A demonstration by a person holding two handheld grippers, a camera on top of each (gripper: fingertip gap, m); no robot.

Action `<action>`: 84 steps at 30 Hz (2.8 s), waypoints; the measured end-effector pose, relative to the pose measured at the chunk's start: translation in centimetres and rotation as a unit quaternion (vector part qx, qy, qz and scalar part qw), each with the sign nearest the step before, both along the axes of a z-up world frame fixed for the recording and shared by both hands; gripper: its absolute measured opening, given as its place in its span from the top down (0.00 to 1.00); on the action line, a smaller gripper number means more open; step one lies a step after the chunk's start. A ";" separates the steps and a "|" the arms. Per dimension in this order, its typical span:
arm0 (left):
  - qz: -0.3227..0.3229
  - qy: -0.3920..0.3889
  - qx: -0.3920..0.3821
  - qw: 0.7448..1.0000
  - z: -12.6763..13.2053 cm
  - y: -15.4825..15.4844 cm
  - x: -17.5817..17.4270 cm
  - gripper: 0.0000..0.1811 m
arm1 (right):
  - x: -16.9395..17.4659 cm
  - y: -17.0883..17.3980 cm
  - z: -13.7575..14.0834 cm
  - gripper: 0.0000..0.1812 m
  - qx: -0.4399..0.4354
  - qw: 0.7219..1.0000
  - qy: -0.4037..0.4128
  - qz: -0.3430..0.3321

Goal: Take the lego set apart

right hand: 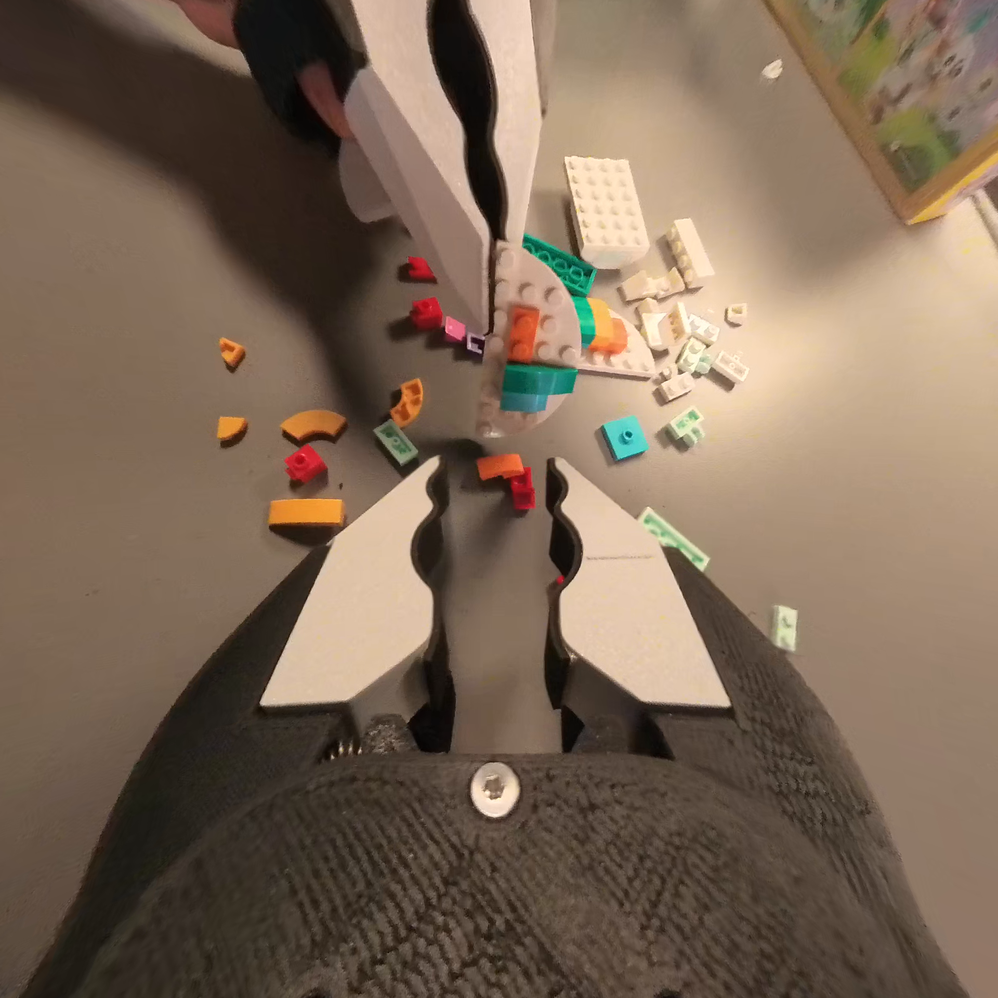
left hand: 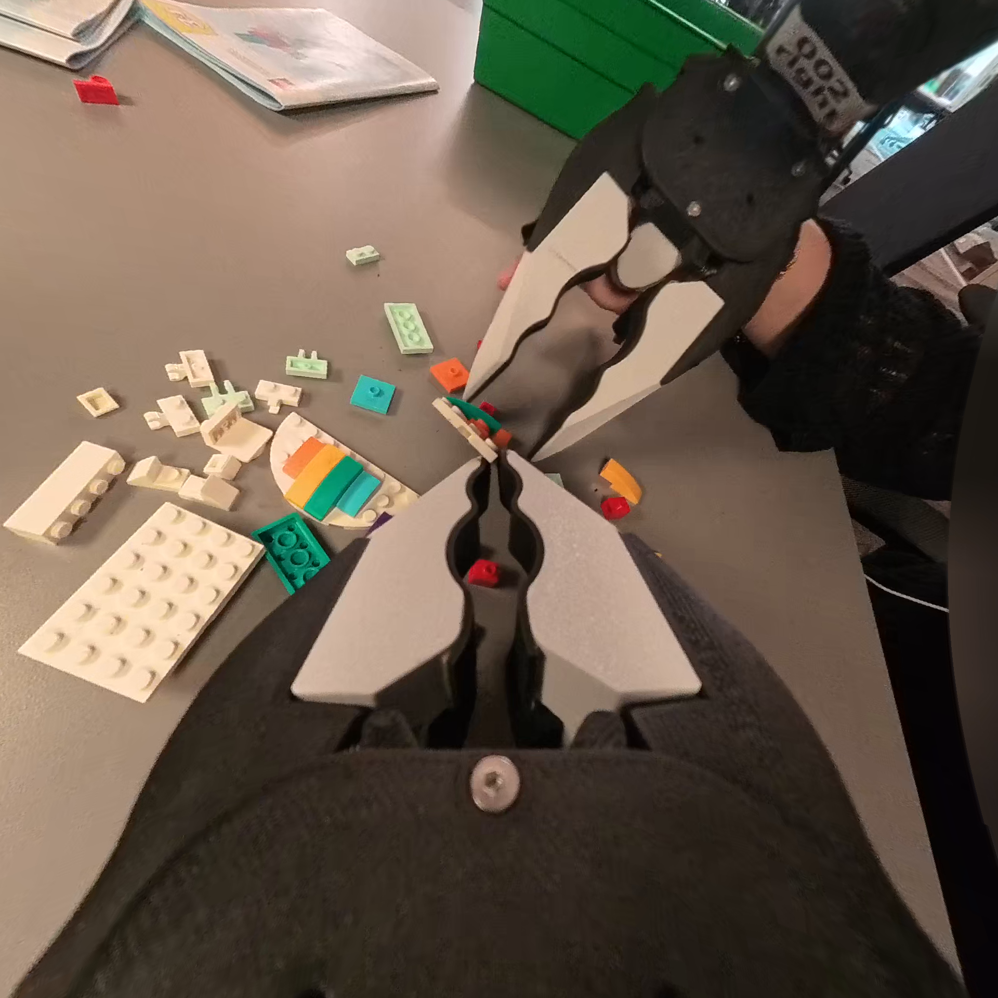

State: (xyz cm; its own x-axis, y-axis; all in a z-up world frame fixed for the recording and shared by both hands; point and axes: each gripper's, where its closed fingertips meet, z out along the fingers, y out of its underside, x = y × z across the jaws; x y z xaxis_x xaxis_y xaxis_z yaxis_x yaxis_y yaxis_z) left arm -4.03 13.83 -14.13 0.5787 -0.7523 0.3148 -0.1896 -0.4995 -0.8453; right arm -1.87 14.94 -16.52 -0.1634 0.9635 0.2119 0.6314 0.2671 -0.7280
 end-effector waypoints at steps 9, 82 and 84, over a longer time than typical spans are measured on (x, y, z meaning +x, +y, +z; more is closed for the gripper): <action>-0.005 0.007 -0.001 1.000 -0.2 -0.1 0.1 0.99 | -2.3 -1.1 3.6 0.96 -0.007 0.991 0.131 0.012; -0.020 -0.058 0.007 0.998 1.5 -0.6 0.8 0.99 | -2.3 -1.6 5.2 1.00 0.042 0.985 0.166 0.036; -0.021 -0.049 0.007 0.999 1.3 -0.6 0.7 0.99 | -2.3 -1.1 5.0 0.88 0.041 0.986 0.159 0.020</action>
